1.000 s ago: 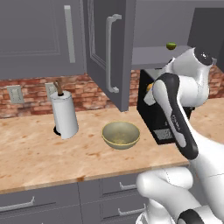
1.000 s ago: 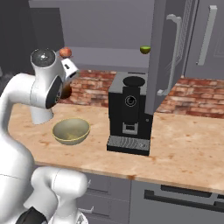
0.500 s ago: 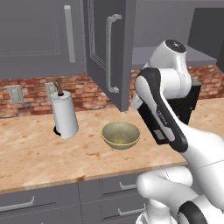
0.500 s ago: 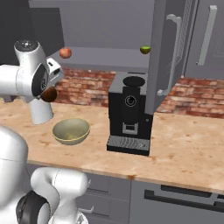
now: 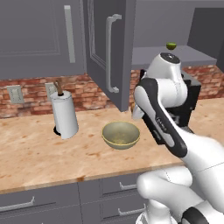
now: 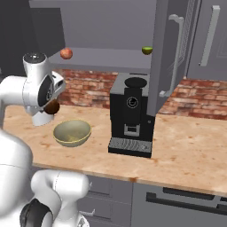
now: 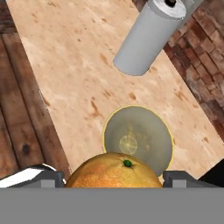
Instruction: Open the cabinet. Pick the peach and orange from the cabinet and place them into the bowl. Then close the cabinet.
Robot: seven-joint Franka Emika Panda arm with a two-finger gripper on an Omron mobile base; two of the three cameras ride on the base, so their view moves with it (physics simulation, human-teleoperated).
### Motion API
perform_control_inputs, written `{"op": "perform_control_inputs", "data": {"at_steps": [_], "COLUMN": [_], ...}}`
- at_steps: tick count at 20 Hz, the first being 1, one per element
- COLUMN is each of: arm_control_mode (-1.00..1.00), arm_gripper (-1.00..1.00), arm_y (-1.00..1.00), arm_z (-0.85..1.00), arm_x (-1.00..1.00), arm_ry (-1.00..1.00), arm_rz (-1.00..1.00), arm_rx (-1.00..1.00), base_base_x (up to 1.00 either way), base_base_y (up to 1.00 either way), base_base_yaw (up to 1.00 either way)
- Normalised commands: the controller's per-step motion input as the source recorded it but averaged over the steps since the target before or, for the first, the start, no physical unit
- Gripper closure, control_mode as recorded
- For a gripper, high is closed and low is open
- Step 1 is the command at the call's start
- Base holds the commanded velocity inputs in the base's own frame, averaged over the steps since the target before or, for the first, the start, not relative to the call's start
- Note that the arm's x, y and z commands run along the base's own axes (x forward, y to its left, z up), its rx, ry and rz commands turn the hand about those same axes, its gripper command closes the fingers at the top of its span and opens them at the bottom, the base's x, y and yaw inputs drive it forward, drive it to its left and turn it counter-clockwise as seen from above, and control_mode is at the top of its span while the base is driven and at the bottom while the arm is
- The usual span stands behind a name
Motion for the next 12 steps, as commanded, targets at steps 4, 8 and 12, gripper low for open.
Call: {"op": "perform_control_inputs", "data": {"at_steps": [4, 8, 12], "arm_control_mode": [-1.0, -1.0, -1.0], "arm_gripper": [1.0, 1.0, 1.0], "arm_y": [-0.07, -0.23, -0.14], "arm_z": [-0.38, -0.22, -0.25], "arm_x": [0.0, 0.17, 0.41], "arm_ry": [0.01, 0.0, 0.02], "arm_rz": [0.08, 0.08, 0.06], "arm_rx": [-0.01, 0.0, 0.0], "base_base_x": [0.0, 0.0, 0.0], "base_base_y": [0.0, 0.0, 0.0], "base_base_yaw": [0.0, 0.0, 0.0]}}
